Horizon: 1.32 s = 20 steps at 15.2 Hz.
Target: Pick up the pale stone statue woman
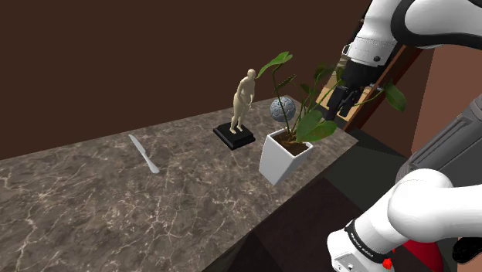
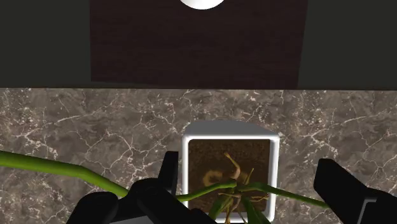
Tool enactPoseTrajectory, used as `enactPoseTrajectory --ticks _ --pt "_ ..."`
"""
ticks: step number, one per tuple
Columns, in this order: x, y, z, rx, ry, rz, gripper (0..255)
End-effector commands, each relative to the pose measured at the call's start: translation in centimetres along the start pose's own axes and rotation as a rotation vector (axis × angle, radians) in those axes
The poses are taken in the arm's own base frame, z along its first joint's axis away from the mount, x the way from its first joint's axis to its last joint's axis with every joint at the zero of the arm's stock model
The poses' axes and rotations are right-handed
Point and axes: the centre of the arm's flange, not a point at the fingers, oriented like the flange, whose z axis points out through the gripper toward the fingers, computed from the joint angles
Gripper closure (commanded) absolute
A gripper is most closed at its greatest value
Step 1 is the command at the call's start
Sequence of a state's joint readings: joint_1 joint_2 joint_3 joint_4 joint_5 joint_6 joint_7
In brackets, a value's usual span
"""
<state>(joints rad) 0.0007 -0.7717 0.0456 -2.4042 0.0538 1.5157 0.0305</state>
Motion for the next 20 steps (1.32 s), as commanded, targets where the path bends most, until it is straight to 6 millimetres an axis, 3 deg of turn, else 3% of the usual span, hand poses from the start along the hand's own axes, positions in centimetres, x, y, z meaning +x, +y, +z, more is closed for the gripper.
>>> enactPoseTrajectory --ticks 1,20 --pt "0.0 0.0 0.0 0.0 0.0 0.0 0" --pt "22.9 -4.1 -3.7 -0.116 0.111 -0.05 0"
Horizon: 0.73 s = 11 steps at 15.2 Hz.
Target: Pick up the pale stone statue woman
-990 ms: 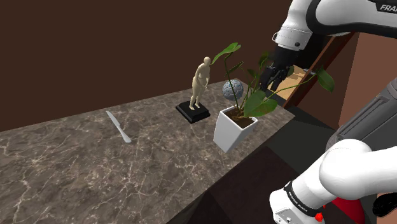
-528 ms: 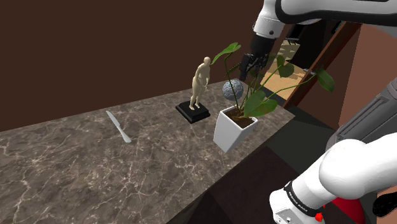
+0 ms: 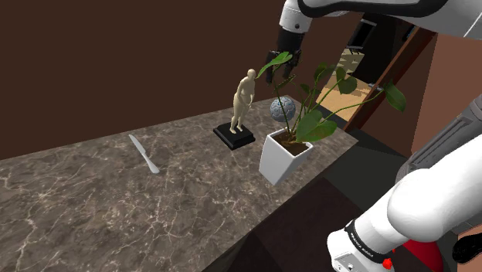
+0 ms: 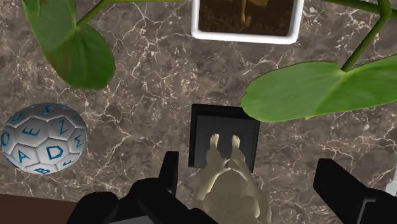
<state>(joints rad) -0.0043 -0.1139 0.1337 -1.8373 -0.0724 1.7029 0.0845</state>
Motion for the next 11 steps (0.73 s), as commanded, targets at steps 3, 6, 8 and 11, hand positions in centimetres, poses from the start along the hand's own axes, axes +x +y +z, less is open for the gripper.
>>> enactPoseTrajectory --ticks 3,6,8,11 --pt "4.9 -0.5 -0.3 -0.024 0.024 -0.01 0" --pt "8.6 -1.1 -0.8 -0.042 0.041 -0.018 0" --pt "10.2 -1.4 -1.1 -0.051 0.049 -0.022 0" --pt "10.3 -1.5 0.5 -0.051 0.049 -0.022 0"
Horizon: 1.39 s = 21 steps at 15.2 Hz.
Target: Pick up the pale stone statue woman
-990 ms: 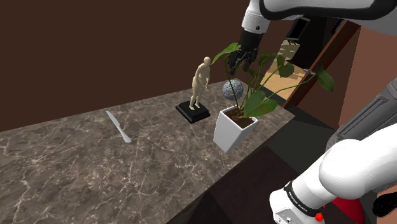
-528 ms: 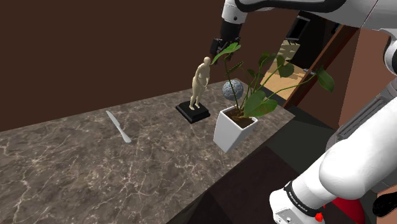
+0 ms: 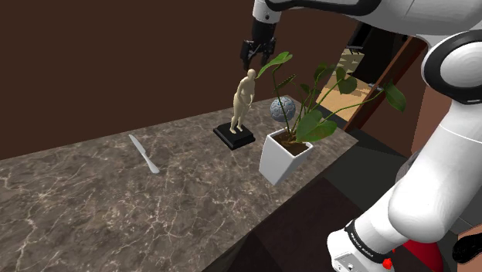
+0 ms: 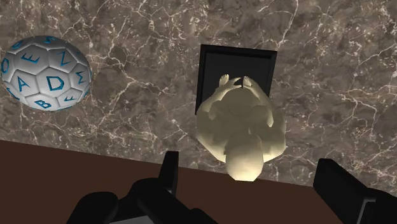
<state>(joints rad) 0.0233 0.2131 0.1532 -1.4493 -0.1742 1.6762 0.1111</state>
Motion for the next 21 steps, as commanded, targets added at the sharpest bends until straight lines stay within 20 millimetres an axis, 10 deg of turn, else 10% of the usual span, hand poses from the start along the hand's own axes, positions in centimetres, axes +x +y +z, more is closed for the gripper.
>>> enactPoseTrajectory --ticks 1,6,7,21 --pt "0.0 -0.2 1.0 -0.001 0.001 0.0 0" --pt "0.0 -0.5 2.9 -0.001 0.001 0.0 0" --pt "0.0 -0.5 2.9 -0.001 0.001 0.0 255" --pt "0.1 -0.1 0.3 -0.001 0.001 0.0 255"
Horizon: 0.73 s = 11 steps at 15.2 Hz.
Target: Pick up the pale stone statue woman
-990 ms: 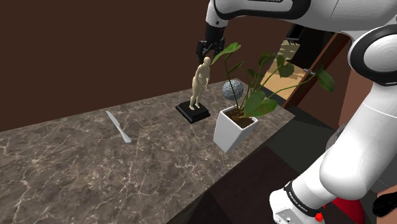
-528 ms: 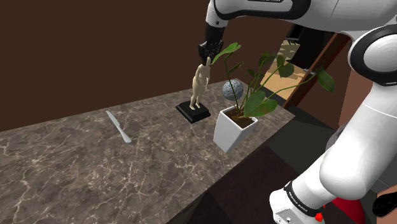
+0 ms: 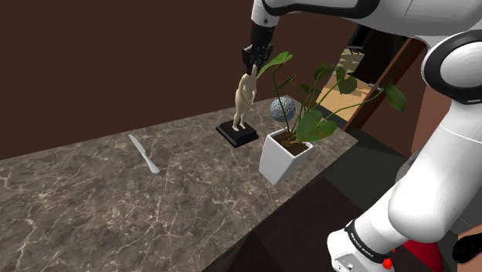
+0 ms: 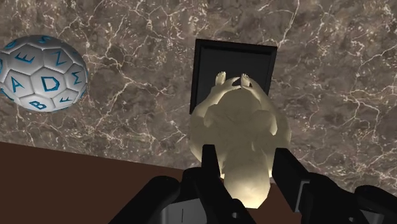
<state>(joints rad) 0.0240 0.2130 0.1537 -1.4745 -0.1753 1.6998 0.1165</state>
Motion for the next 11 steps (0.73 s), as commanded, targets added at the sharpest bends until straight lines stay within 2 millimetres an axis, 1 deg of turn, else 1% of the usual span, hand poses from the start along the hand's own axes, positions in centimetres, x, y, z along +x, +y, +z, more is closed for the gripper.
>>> enactPoseTrajectory --ticks 1,10,11 --pt "0.0 0.3 -1.2 0.0 0.002 0.0 255" --pt "0.2 0.9 -5.9 0.0 0.002 0.0 255" --pt "0.2 0.9 -6.0 0.0 0.002 0.0 255"
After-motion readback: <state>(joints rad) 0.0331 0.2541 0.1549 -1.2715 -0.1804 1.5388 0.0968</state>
